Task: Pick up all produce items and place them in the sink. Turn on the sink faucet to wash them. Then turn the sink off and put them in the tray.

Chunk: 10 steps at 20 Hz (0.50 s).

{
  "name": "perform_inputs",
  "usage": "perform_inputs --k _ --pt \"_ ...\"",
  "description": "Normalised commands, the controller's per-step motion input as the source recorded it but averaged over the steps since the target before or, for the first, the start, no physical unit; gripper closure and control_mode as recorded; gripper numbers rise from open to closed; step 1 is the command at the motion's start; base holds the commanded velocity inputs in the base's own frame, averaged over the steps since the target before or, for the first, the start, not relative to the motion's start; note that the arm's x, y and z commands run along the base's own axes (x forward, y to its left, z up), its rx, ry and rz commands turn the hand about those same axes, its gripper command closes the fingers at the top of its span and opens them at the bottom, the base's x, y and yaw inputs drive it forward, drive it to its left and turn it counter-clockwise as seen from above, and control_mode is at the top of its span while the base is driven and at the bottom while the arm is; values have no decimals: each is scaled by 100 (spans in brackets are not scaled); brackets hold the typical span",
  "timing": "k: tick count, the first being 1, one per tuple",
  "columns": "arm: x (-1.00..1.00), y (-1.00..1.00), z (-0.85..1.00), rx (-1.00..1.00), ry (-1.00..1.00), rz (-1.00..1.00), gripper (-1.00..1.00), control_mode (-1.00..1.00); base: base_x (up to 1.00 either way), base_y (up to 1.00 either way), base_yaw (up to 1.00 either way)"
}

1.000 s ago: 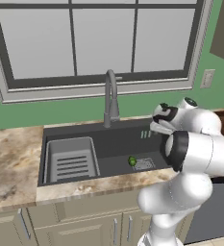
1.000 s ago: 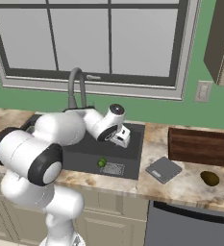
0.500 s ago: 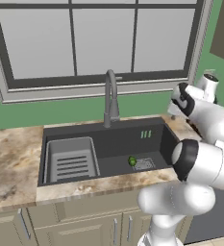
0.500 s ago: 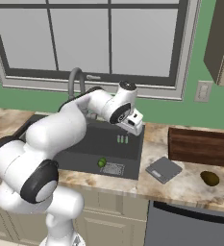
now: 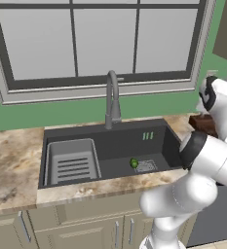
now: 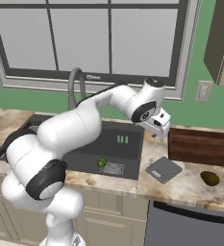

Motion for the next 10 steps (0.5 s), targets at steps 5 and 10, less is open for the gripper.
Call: perform_inputs --k 5,10 --pt "-13 -100 0 -3 0 -4 -100 -100 0 0 0" --pt "-28 -77 -2 -5 0 0 -100 -100 0 0 0"
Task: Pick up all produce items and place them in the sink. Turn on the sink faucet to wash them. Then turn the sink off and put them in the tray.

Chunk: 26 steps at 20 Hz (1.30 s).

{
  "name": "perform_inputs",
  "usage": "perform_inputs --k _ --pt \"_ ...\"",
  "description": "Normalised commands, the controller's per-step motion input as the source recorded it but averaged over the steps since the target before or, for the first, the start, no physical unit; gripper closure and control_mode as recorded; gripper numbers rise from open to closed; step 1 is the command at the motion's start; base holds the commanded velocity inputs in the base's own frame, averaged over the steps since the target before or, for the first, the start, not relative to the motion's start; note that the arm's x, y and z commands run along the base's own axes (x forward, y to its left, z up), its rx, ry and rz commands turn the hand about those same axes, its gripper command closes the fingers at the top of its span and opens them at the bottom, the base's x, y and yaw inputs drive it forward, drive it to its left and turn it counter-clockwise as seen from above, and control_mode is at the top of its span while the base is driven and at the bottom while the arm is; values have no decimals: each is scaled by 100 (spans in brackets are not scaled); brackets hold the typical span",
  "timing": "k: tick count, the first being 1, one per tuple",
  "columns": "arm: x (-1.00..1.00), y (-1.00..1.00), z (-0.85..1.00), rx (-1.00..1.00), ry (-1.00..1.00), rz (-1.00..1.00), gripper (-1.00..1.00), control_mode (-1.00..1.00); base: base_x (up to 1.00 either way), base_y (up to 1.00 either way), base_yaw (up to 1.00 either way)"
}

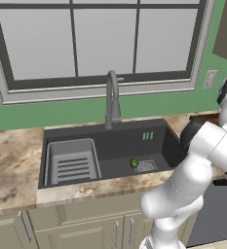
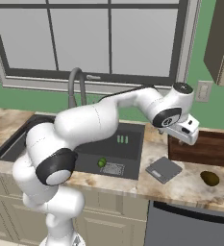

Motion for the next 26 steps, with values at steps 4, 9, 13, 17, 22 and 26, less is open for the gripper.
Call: perform_inputs --k 4,9,13,17,22,26 --pt "-39 -57 -4 -8 0 1 -100 -100 0 0 0" --pt "-36 -24 -2 -6 2 8 -100 -100 0 0 0" --pt "-14 -19 -14 -6 7 13 -100 -100 0 0 0" --pt "-1 -18 -24 -8 11 15 -100 -100 0 0 0" --pt "0 -28 -25 -7 2 19 -100 -100 0 0 0" --pt "0 -41 -28 0 0 22 -100 -100 0 0 0"
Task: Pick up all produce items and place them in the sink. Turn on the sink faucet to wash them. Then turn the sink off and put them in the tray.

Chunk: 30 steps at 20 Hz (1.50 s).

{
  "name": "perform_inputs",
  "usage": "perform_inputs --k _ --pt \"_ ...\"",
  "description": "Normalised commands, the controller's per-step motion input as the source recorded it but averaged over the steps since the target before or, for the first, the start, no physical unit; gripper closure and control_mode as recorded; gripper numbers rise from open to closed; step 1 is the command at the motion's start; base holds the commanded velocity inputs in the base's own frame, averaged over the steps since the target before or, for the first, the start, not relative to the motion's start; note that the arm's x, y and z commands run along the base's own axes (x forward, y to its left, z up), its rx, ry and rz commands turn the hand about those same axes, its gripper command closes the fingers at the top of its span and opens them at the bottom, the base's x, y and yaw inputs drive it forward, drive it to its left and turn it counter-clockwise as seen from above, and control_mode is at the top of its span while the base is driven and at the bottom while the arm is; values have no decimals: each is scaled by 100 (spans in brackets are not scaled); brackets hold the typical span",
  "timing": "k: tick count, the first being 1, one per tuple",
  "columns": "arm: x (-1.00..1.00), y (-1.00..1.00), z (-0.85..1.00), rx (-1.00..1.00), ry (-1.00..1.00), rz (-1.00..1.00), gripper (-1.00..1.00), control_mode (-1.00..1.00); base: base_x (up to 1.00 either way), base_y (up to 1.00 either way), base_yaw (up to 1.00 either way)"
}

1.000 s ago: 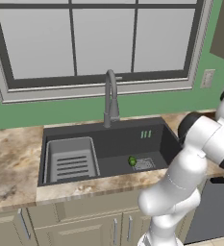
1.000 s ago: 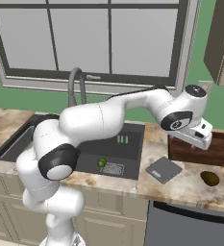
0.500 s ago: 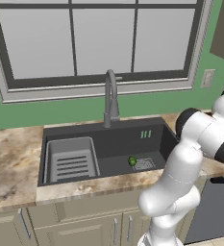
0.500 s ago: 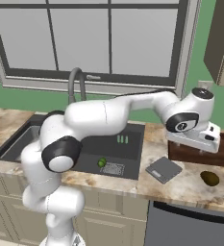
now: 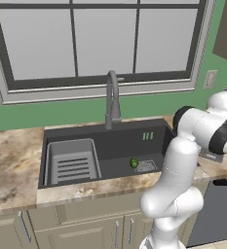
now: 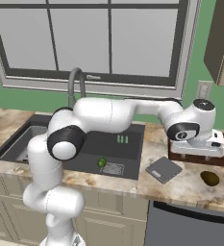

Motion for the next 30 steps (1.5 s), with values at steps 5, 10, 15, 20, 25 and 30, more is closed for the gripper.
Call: perform_inputs --k 5,10,15,20,25,30 --pt "0 -36 -24 0 1 23 -100 -100 0 0 0" --pt "4 -25 -23 0 6 22 -100 -100 0 0 0" --pt "16 -13 -8 0 16 17 -100 -100 0 0 0" --pt "27 -3 -9 0 18 15 -100 -100 0 0 0" --pt "12 -7 -20 0 9 14 -100 -100 0 0 0" --pt "0 -13 -28 0 0 11 -100 -100 0 0 0"
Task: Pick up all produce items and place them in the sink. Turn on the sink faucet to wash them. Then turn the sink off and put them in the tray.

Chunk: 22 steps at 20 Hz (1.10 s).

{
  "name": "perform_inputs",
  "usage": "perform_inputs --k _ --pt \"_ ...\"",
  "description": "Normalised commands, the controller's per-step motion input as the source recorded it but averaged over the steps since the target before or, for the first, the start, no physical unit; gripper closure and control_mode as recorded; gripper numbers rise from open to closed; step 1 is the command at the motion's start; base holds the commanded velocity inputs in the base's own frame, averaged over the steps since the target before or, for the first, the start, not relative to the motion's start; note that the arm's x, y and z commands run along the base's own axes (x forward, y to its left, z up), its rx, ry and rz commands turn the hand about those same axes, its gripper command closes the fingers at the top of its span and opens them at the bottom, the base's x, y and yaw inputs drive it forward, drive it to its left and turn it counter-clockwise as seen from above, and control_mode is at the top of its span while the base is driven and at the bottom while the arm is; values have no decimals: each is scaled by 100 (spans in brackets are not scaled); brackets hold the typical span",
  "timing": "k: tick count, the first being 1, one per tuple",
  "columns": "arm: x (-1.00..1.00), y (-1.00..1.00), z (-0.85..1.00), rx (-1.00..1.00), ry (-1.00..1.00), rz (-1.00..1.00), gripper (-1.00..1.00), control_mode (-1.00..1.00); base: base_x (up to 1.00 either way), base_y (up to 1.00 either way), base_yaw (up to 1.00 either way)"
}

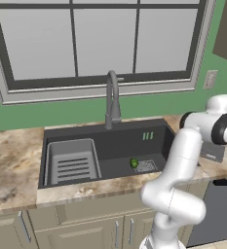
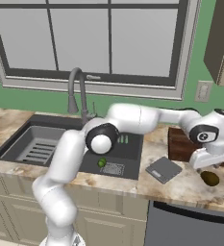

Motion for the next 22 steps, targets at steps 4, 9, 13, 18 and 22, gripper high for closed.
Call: perform_inputs --k 4,9,13,18,22 --pt "2 -4 -29 0 -5 10 -100 -100 0 0 0" --pt "16 -3 -22 0 -7 8 -100 -100 0 0 0" --pt "25 -14 -24 0 -4 3 -100 -100 0 0 0" --pt "23 -22 -25 0 0 0 -100 -100 0 0 0" --pt "30 -23 -24 0 0 0 -100 -100 0 0 0"
